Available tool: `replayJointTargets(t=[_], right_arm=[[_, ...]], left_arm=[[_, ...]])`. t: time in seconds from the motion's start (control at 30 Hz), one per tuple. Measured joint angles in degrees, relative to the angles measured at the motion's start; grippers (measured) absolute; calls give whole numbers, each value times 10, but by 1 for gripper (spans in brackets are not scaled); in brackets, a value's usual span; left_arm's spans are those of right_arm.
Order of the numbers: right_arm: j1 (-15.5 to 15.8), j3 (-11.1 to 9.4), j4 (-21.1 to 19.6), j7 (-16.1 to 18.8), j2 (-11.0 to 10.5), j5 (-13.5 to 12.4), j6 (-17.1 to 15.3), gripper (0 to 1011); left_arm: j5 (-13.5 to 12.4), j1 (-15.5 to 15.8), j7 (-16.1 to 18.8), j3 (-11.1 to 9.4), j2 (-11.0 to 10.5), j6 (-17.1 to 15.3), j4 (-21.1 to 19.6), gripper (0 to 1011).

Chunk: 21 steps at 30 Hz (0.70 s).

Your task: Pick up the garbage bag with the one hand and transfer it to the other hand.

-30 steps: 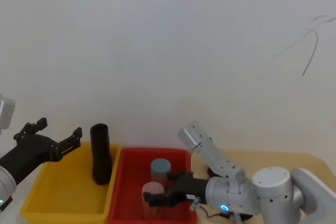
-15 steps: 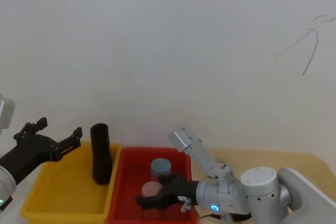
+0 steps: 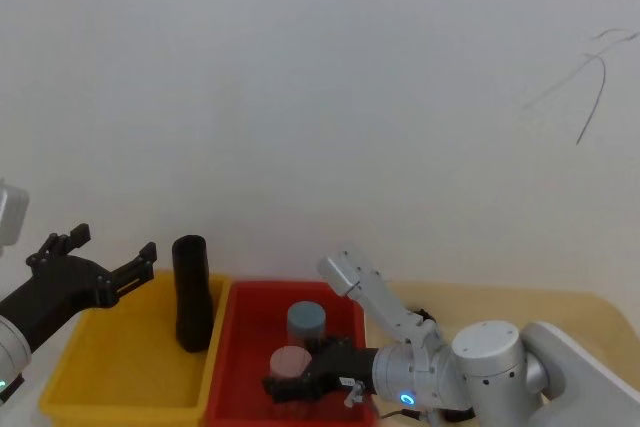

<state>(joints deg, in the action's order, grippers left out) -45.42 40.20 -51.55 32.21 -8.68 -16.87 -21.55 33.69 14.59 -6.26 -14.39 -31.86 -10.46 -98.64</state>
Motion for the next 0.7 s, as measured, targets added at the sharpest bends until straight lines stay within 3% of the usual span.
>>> replayJointTargets(t=[0.27, 0.63, 0.7], right_arm=[[-5, 2, 17, 4, 6, 5, 7, 973], [-9, 3, 30, 8, 10, 10, 13, 663], [-9, 2, 30, 8, 10, 10, 13, 663]], left_arm=[[0, 0, 0, 0, 0, 0, 0, 1002], [0, 0, 0, 0, 0, 0, 0, 1002], [0, 0, 0, 0, 0, 0, 0, 1002]])
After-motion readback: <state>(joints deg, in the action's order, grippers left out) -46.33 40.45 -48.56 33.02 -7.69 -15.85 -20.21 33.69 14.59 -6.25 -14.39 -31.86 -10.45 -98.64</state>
